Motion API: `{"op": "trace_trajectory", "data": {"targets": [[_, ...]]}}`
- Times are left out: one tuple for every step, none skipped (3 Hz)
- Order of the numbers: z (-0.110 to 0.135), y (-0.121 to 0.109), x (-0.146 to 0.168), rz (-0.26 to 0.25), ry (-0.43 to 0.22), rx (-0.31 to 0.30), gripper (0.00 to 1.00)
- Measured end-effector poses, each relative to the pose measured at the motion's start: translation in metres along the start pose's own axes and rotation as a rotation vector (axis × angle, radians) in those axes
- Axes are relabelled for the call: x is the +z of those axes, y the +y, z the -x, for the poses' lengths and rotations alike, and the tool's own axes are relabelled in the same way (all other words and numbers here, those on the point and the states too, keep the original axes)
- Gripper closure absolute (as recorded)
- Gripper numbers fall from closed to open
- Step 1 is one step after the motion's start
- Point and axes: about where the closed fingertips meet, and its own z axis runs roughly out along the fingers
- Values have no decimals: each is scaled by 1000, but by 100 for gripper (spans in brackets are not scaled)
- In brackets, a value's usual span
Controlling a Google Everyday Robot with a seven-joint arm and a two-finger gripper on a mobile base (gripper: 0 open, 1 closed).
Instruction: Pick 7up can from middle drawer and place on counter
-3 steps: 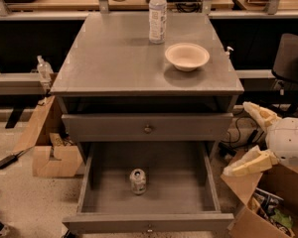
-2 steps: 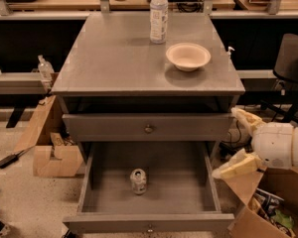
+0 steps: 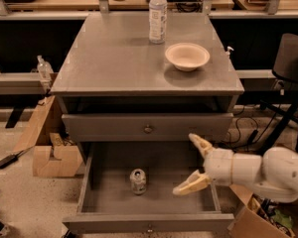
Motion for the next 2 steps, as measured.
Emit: {"op": "trace_trajectory", "data": {"targets": [[-52, 17, 56, 57, -47, 25, 0], [-85, 28, 107, 92, -86, 52, 0]]}}
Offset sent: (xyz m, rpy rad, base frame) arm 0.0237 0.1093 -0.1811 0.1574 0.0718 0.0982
